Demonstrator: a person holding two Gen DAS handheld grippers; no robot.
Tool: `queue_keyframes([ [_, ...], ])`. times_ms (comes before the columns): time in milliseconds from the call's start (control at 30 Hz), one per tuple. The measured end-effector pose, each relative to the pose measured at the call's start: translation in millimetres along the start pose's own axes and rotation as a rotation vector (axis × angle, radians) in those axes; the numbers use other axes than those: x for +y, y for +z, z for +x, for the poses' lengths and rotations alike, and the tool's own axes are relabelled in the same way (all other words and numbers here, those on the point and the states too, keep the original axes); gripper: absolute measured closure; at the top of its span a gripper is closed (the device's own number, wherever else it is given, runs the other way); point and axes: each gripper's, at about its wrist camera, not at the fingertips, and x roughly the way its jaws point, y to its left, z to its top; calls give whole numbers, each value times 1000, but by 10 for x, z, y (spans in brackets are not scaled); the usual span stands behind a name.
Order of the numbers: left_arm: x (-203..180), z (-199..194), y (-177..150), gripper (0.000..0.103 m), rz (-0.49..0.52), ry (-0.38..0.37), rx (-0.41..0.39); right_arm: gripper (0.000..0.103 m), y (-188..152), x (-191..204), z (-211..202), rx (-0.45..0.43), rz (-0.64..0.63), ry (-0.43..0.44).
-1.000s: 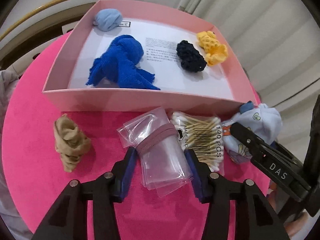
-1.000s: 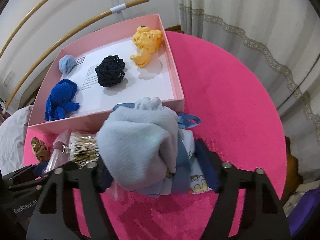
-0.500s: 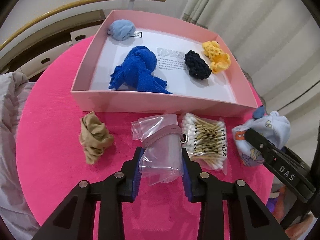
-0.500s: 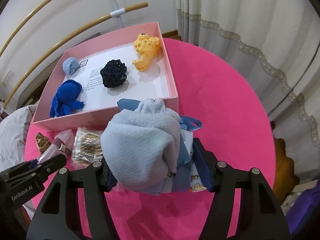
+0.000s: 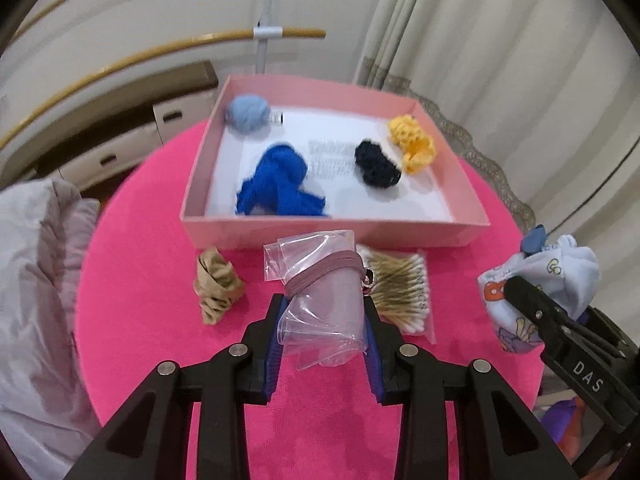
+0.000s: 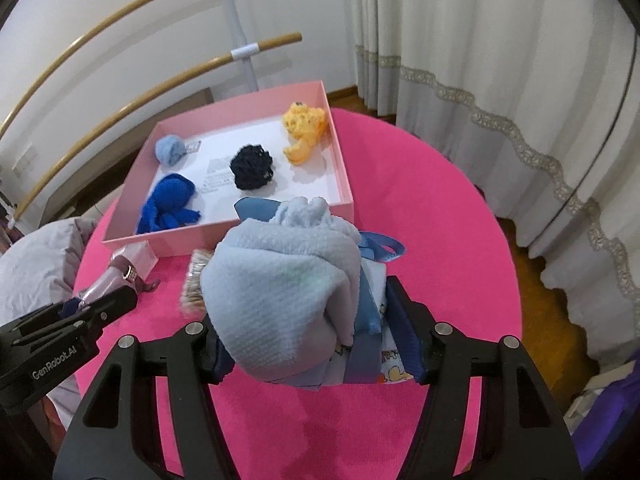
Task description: Organize soft objects
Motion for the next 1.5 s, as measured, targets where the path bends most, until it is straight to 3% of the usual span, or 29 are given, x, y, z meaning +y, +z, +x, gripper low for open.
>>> queue_keyframes([
  [567,-226,-1109,-239,71,66,24,-243,42,-6,221,-895,-224,-43,17],
  [967,-328,-1805,-652,71,91,48,-389,41,-88,399,-1302,-344,-85,24],
  [1500,-401,-2004,-942,71,125,30,-437,41,-166,413,-1477,-409,-99,30],
])
